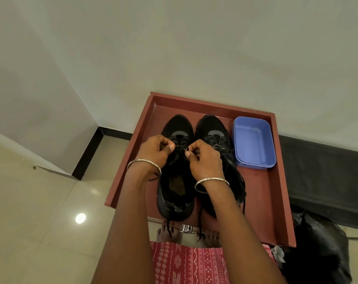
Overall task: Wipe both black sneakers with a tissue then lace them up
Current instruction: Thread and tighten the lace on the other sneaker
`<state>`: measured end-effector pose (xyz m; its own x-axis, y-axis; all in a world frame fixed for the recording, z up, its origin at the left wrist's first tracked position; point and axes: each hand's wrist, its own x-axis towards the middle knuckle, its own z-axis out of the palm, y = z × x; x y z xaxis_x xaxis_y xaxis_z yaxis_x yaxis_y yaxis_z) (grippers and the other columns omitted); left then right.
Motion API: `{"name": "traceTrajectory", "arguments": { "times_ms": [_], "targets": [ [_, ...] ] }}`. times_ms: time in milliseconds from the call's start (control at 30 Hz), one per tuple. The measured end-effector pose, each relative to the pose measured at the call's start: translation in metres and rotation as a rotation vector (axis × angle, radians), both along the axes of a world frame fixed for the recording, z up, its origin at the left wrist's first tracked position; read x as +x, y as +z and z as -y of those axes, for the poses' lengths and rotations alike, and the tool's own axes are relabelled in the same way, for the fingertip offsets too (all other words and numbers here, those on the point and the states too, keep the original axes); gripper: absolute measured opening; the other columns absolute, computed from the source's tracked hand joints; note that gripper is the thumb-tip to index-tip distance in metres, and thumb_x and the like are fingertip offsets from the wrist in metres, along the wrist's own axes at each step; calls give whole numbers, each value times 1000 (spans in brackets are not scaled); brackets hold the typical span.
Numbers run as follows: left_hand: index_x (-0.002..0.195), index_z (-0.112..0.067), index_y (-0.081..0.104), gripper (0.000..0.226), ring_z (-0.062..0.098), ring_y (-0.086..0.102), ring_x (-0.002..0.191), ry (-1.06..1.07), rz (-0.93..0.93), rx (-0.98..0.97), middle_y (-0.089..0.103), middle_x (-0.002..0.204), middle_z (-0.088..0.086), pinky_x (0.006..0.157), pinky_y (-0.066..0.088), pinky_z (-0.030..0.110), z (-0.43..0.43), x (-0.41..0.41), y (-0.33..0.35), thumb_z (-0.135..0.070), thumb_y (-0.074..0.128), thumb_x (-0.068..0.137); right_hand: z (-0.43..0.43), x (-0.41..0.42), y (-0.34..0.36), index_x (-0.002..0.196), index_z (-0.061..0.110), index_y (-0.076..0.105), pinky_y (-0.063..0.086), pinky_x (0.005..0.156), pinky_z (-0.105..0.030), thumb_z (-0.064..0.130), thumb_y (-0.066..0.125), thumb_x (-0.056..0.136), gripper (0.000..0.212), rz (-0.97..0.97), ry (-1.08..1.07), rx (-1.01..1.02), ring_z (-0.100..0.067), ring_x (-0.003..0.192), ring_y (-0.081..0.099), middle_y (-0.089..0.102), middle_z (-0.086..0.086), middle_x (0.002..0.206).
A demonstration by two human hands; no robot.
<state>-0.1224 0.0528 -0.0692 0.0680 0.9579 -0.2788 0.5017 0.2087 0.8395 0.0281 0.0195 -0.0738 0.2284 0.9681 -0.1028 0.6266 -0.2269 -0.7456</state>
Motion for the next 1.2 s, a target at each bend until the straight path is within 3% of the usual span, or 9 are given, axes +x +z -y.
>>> {"name": "traceTrajectory", "arguments": {
  "times_ms": [133, 267, 400, 500, 667, 800, 900, 1067, 1200],
  "targets": [
    [103, -19, 60, 27, 20, 62, 83, -88, -2, -223, 64, 93, 4, 72, 53, 34, 6, -17, 3, -42, 69, 91, -2, 10, 1, 91, 17, 63, 57, 80, -46, 16, 62, 95, 5, -94, 36, -33, -17, 77, 63, 66, 1, 83],
    [112, -20, 51, 51, 17, 58, 69, -180, -28, -332, 61, 86, 7, 62, 49, 30, 10, -20, 3, -38, 83, 78, 2, 18, 5, 91, 23, 61, 59, 75, -49, 31, 57, 98, 12, -56, 79, -106, -23, 75, 67, 67, -2, 83],
    [115, -22, 48, 60, 19, 57, 78, -185, -100, -250, 57, 89, 3, 68, 48, 33, 6, -12, -1, -43, 86, 73, 12, 28, 25, 89, 22, 59, 59, 73, -39, 49, 51, 99, 30, 14, 159, -220, -16, 53, 67, 71, -2, 62],
    [121, -22, 49, 60, 14, 52, 77, -167, -141, -165, 50, 84, -3, 66, 44, 30, 7, -3, 4, -40, 85, 76, 20, 38, 39, 94, 22, 59, 56, 64, -31, 47, 54, 98, 26, -33, 180, -258, -12, 43, 61, 68, -1, 55],
    [138, -29, 40, 83, 27, 60, 115, -160, -183, -158, 60, 125, 5, 95, 52, 41, 14, 5, 8, -54, 83, 72, 20, 46, 69, 112, 20, 61, 48, 60, -25, 22, 60, 99, 13, -539, 82, -15, -12, 53, 52, 62, 0, 61],
    [145, -38, 34, 96, 29, 59, 119, -134, -290, -145, 57, 137, 6, 81, 50, 35, 28, 11, 16, -75, 74, 65, 22, 40, 101, 120, 11, 62, 49, 61, -24, 13, 58, 100, 20, -729, 55, 168, -13, 55, 50, 62, -2, 68],
    [146, -45, 32, 99, 29, 63, 112, -100, -420, -111, 60, 133, 6, 71, 51, 34, 37, 16, 17, -83, 69, 62, 25, 35, 132, 122, 7, 61, 43, 54, -23, 12, 52, 103, 21, -764, 64, 249, -13, 52, 44, 61, -1, 69],
    [147, -53, 30, 96, 29, 65, 109, -52, -486, -99, 62, 132, 4, 77, 58, 38, 48, 22, 20, -86, 65, 63, 27, 28, 189, 121, 10, 62, 29, 46, -22, 8, 47, 104, 22, -737, 89, 333, -4, 44, 35, 54, -4, 64],
    [150, -56, 23, 91, 29, 62, 114, -101, -626, -76, 67, 120, 5, 69, 51, 34, 49, 25, 18, -86, 57, 71, 29, 22, 222, 117, 13, 63, 26, 44, -19, 3, 43, 102, 27, -717, 110, 359, -5, 45, 31, 44, -1, 60]
  ]
}}
